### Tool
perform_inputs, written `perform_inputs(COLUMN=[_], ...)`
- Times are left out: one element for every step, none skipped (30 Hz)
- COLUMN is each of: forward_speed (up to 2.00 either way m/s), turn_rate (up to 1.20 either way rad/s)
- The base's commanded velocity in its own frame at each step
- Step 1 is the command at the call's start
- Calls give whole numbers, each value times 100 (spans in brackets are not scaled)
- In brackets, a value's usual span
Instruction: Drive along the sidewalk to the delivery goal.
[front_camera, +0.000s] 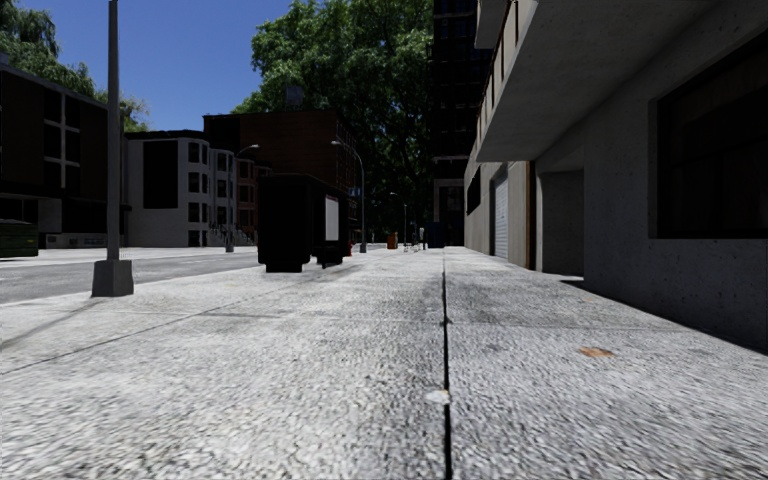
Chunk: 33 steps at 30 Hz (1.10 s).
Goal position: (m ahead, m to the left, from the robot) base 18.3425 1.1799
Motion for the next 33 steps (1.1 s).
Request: perform_inputs(forward_speed=[200,200,200,200,200,200,200,200,200,200,200,200,200,200,200,200,200,200,200,200,200,200,200,200,200,200,200,200,200,200,200,200,200], turn_rate=[0,0,-41,-66,-66,-78,-83,-96,-99,-99,-99,0,0,0,0,0,0,0,0,0,0,0,0,0,0,0,0,0,0,0,0,0,0])
